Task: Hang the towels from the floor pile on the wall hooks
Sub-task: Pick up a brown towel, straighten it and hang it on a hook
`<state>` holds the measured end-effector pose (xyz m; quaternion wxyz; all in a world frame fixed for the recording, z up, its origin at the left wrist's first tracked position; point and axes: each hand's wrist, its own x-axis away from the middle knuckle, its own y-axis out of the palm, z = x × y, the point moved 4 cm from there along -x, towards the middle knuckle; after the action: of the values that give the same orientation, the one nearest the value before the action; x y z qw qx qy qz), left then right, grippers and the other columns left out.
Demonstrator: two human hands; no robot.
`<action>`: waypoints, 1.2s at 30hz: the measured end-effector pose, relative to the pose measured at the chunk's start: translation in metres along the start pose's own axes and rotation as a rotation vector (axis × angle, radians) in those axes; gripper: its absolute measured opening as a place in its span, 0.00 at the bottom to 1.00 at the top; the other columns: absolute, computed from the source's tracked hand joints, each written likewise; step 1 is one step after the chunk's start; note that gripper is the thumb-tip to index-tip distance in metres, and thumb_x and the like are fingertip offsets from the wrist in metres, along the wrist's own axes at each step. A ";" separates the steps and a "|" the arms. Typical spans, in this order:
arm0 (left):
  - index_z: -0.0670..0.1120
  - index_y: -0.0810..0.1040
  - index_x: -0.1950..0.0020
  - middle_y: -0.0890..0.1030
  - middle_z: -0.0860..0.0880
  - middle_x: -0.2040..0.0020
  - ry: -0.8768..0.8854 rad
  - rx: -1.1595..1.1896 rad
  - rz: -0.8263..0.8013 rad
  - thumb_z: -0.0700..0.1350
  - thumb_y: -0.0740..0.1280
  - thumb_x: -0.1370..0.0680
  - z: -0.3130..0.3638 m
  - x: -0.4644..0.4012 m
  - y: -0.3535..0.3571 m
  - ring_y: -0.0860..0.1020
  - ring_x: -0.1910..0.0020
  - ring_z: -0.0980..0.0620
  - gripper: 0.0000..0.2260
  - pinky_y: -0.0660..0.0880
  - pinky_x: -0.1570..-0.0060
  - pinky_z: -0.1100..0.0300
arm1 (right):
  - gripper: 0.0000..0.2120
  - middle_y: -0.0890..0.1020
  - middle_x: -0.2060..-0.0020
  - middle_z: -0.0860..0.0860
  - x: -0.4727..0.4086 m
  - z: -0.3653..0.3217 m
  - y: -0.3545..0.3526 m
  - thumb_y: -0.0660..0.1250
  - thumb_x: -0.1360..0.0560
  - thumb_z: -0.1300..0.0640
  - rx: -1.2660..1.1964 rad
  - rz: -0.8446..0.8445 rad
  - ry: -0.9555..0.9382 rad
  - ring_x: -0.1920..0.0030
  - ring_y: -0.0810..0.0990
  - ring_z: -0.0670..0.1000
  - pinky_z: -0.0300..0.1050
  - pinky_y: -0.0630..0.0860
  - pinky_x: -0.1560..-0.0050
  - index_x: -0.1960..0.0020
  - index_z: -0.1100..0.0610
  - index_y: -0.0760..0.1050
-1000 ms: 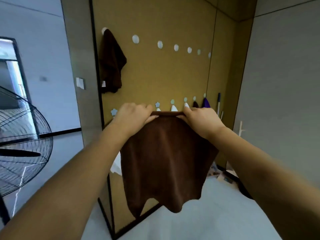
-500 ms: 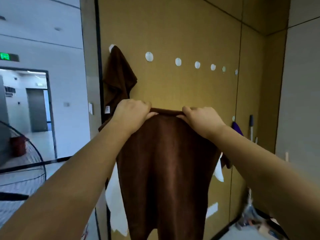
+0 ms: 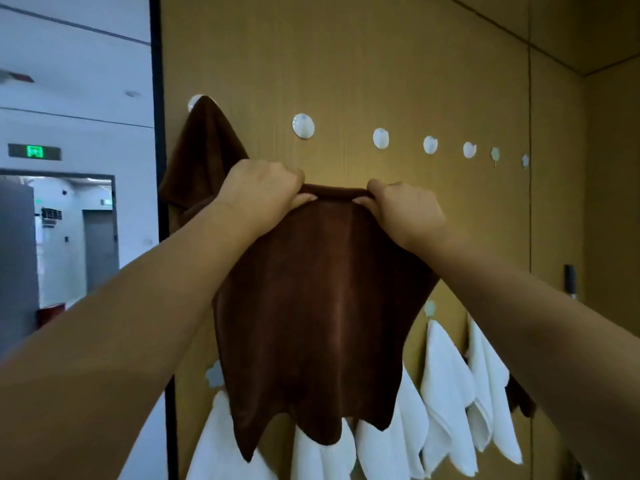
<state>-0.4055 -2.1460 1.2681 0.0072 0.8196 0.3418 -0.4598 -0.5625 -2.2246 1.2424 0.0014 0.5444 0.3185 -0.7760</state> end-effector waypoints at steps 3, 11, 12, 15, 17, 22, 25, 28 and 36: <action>0.43 0.72 0.48 0.79 0.44 0.52 -0.020 -0.021 0.016 0.58 0.51 0.19 0.004 -0.023 0.024 0.76 0.56 0.44 0.21 0.61 0.65 0.56 | 0.17 0.69 0.69 0.50 -0.032 0.016 0.027 0.51 0.19 0.45 -0.060 0.052 0.019 0.66 0.71 0.54 0.45 0.62 0.69 0.52 0.58 0.67; 0.44 0.68 0.58 0.66 0.50 0.65 -0.275 0.135 0.045 0.58 0.56 0.20 -0.014 -0.098 0.075 0.68 0.61 0.49 0.18 0.59 0.65 0.57 | 0.15 0.74 0.67 0.47 -0.129 0.063 0.096 0.58 0.22 0.43 -0.499 0.071 0.113 0.59 0.77 0.53 0.45 0.70 0.60 0.56 0.54 0.72; 0.44 0.68 0.60 0.65 0.50 0.66 -0.316 0.166 0.037 0.58 0.57 0.21 -0.019 -0.107 0.083 0.68 0.60 0.48 0.19 0.59 0.65 0.57 | 0.16 0.75 0.66 0.47 -0.140 0.069 0.102 0.58 0.23 0.41 -0.533 0.065 0.110 0.58 0.77 0.52 0.46 0.71 0.57 0.57 0.53 0.72; 0.47 0.64 0.66 0.66 0.51 0.67 -0.428 0.255 0.033 0.59 0.59 0.22 -0.032 -0.130 0.100 0.69 0.59 0.48 0.20 0.61 0.64 0.57 | 0.19 0.78 0.62 0.48 -0.171 0.081 0.116 0.58 0.24 0.38 -0.618 0.075 0.071 0.58 0.76 0.51 0.47 0.72 0.56 0.58 0.54 0.73; 0.46 0.66 0.66 0.67 0.51 0.67 -0.483 0.262 0.054 0.58 0.60 0.22 -0.040 -0.146 0.106 0.70 0.59 0.48 0.19 0.62 0.62 0.56 | 0.21 0.77 0.65 0.48 -0.192 0.085 0.127 0.58 0.25 0.36 -0.699 0.095 0.061 0.60 0.76 0.50 0.47 0.72 0.58 0.63 0.53 0.71; 0.47 0.66 0.68 0.68 0.50 0.68 -0.564 0.282 0.096 0.57 0.61 0.22 -0.061 -0.169 0.123 0.69 0.62 0.48 0.20 0.62 0.63 0.56 | 0.25 0.73 0.70 0.47 -0.231 0.085 0.150 0.58 0.27 0.32 -0.846 0.158 0.055 0.66 0.74 0.48 0.44 0.67 0.65 0.67 0.54 0.68; 0.45 0.69 0.66 0.70 0.49 0.67 -0.631 0.312 0.073 0.58 0.62 0.23 -0.069 -0.175 0.141 0.70 0.62 0.48 0.19 0.63 0.63 0.56 | 0.26 0.72 0.72 0.47 -0.249 0.082 0.161 0.57 0.27 0.32 -0.846 0.181 0.047 0.68 0.72 0.48 0.44 0.64 0.68 0.68 0.53 0.66; 0.45 0.70 0.65 0.70 0.49 0.68 -0.678 0.377 0.145 0.59 0.60 0.22 -0.074 -0.179 0.150 0.69 0.67 0.50 0.20 0.62 0.69 0.58 | 0.26 0.70 0.73 0.47 -0.262 0.079 0.163 0.58 0.26 0.33 -0.860 0.274 0.016 0.68 0.70 0.50 0.45 0.62 0.69 0.70 0.53 0.63; 0.45 0.76 0.63 0.74 0.50 0.69 -0.809 0.633 0.265 0.59 0.65 0.24 -0.092 -0.187 0.145 0.71 0.71 0.56 0.18 0.67 0.70 0.64 | 0.25 0.75 0.70 0.50 -0.290 0.077 0.144 0.60 0.28 0.33 -0.925 0.264 0.031 0.64 0.76 0.52 0.44 0.66 0.68 0.63 0.57 0.75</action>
<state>-0.3185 -2.3301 1.4191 -0.0512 0.5750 0.0495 -0.8150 -0.4587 -2.4773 1.4323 0.3371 0.5341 0.5584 -0.5378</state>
